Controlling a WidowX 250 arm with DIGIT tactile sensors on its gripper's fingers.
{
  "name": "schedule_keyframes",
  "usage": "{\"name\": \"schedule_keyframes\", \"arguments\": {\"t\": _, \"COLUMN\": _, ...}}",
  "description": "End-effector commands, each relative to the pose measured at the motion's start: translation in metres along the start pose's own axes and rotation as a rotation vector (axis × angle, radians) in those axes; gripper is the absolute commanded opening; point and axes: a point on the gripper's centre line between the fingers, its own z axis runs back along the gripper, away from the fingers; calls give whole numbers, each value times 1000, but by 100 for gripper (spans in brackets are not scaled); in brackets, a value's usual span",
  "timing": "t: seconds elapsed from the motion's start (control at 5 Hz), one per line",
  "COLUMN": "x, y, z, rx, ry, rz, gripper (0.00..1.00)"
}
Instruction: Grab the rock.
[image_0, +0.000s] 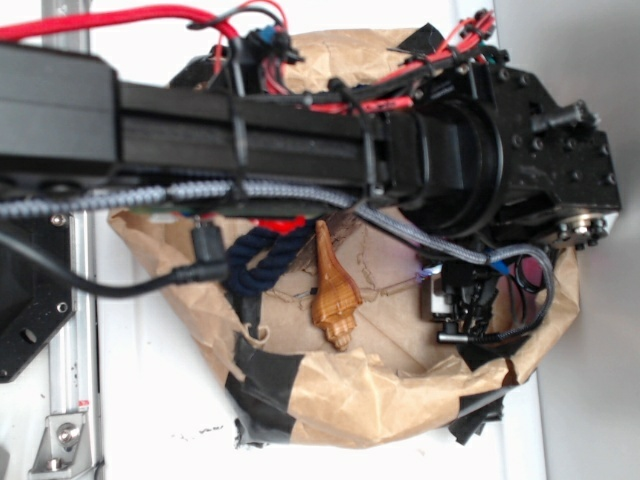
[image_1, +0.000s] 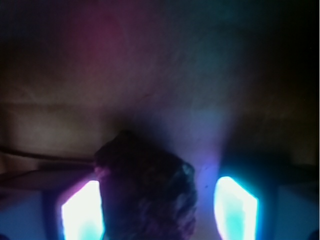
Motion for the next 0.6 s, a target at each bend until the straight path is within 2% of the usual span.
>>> {"name": "schedule_keyframes", "arguments": {"t": 0.0, "x": -50, "y": 1, "z": 103, "rx": 145, "ry": -179, "rz": 7, "gripper": 0}}
{"name": "schedule_keyframes", "arguments": {"t": 0.2, "x": -72, "y": 0, "z": 149, "rx": 143, "ry": -180, "rz": 111, "gripper": 0}}
{"name": "schedule_keyframes", "arguments": {"t": 0.4, "x": -80, "y": -4, "z": 159, "rx": 136, "ry": -170, "rz": 167, "gripper": 0}}
